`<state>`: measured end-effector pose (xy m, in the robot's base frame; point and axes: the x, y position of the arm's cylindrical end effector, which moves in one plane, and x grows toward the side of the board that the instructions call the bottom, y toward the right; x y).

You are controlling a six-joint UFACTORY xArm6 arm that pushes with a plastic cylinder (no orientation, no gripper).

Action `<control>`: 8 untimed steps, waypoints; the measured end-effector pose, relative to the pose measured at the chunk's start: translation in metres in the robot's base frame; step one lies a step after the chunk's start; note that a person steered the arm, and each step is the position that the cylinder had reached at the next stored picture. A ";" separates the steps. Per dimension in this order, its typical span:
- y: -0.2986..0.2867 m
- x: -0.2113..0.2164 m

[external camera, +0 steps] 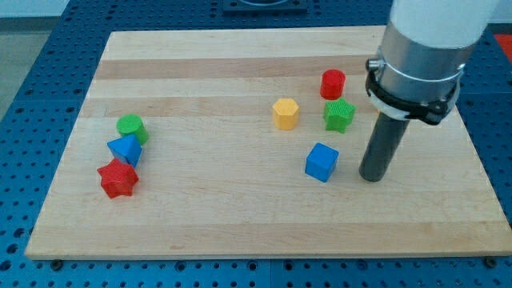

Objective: Push the blue cube to the right of the blue triangle

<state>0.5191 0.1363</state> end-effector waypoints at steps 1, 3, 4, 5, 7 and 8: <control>-0.021 -0.007; -0.074 -0.019; -0.097 -0.027; -0.102 -0.027; -0.107 -0.027; -0.115 -0.027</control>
<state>0.4920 0.0213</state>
